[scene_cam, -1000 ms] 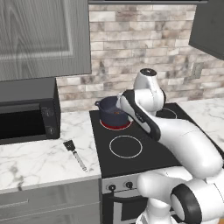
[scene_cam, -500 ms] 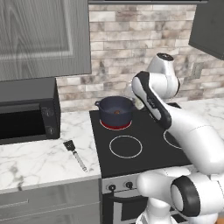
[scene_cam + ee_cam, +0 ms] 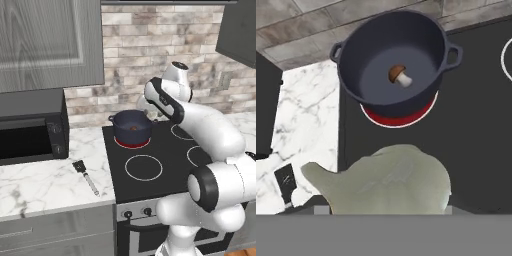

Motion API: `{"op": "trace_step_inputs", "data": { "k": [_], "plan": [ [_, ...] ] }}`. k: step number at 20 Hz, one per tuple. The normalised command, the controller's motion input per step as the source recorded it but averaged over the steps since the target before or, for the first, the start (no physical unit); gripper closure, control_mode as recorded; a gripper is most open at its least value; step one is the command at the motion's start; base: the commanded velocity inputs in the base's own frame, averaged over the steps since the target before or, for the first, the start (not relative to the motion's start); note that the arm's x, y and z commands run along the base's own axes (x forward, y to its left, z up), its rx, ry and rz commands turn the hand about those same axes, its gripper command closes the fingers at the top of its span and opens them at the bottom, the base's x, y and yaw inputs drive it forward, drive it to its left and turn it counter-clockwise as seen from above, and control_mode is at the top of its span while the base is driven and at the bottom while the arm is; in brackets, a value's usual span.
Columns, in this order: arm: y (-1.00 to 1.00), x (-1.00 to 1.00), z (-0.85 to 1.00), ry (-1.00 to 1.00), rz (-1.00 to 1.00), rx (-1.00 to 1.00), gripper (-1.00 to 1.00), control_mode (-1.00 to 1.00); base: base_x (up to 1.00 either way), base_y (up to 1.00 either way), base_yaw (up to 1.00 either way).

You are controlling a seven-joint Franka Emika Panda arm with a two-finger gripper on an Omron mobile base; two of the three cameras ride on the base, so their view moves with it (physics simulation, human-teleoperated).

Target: Put the mushroom and garlic in the pot. Retrieve the spatula and lightly stir the vegetables in the pot.

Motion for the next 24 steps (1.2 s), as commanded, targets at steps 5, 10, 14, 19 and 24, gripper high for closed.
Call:
{"op": "trace_step_inputs", "data": {
  "k": [5, 10, 14, 19, 24],
  "plan": [
    [0.02, 0.75, -0.33, -0.01, 0.13, -0.05, 1.0, -1.0, 0.0, 0.0, 0.0],
    [0.03, 0.62, -0.26, 0.02, 0.03, -0.12, 1.0, -1.0, 0.0, 0.0, 0.0],
    [0.09, 0.63, -0.25, 0.0, 0.0, -0.15, 1.0, -1.0, 0.0, 0.0, 0.0],
    [0.19, 0.45, -0.27, 0.0, 0.0, -0.07, 1.0, -1.0, 0.0, 0.0, 0.0],
    [0.07, 0.41, -0.37, 0.0, 0.0, 0.0, 1.0, -1.0, 0.0, 0.0, 0.0]
  ]
}}
